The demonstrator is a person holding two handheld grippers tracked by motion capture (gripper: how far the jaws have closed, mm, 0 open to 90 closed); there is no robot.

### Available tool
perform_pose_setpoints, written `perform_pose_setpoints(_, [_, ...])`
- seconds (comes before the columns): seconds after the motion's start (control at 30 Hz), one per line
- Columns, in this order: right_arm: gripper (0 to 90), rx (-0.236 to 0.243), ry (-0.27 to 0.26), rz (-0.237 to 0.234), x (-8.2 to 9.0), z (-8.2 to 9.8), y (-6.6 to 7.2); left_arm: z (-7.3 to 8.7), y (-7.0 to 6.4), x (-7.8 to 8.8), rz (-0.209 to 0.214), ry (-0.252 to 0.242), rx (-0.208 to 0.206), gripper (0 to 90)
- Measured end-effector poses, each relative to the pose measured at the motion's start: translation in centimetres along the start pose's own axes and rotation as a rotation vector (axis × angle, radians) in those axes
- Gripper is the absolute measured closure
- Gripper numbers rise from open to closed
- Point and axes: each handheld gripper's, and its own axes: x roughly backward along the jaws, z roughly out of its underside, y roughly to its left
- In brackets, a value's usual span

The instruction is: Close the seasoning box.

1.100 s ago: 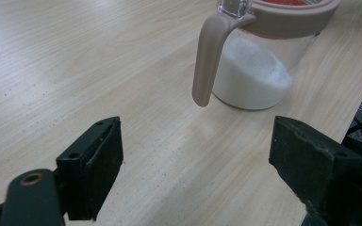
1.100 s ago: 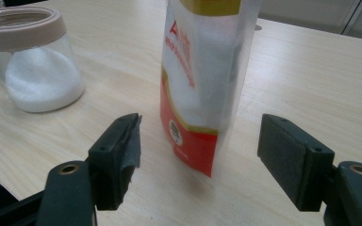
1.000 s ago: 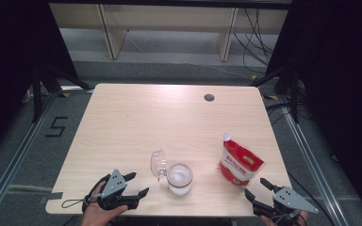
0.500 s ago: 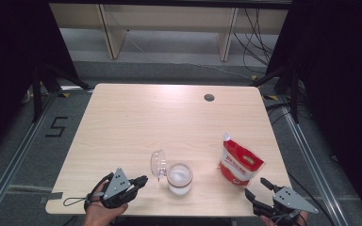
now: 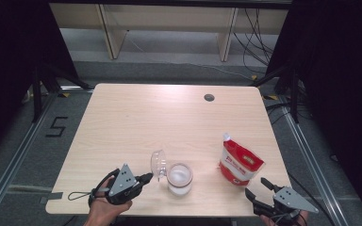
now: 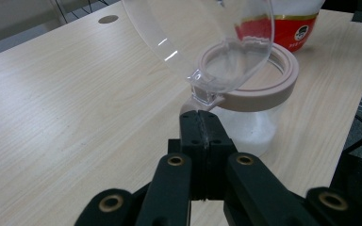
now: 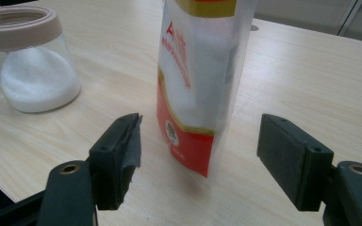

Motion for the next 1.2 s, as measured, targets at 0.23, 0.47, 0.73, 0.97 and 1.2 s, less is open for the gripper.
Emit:
perform_pose_setpoints(0.23, [31.9, -0.023, 0.002, -0.003, 0.0, 0.0, 0.1, -0.5, 0.1, 0.0, 0.014, -0.022, -0.003, 89.2])
perform_pose_setpoints(0.47, [31.9, -0.015, 0.008, -0.007, 0.0, 0.0, 0.1, -1.2, -0.3, 0.0, 0.015, -0.035, -0.003, 89.2])
perform_pose_setpoints(0.73, [31.9, -0.007, 0.004, 0.002, 0.0, 0.0, 0.1, -1.4, -0.5, -0.3, 0.021, -0.035, -0.015, 88.8])
perform_pose_setpoints(0.97, [31.9, -0.017, 0.005, -0.014, -0.1, 0.0, 0.2, -1.5, -0.9, -0.6, 0.033, -0.04, -0.022, 87.0])
perform_pose_setpoints(1.2, [31.9, -0.021, 0.005, -0.012, -0.1, 0.0, 0.2, -1.4, -0.8, -0.6, 0.035, -0.04, 0.006, 77.2])
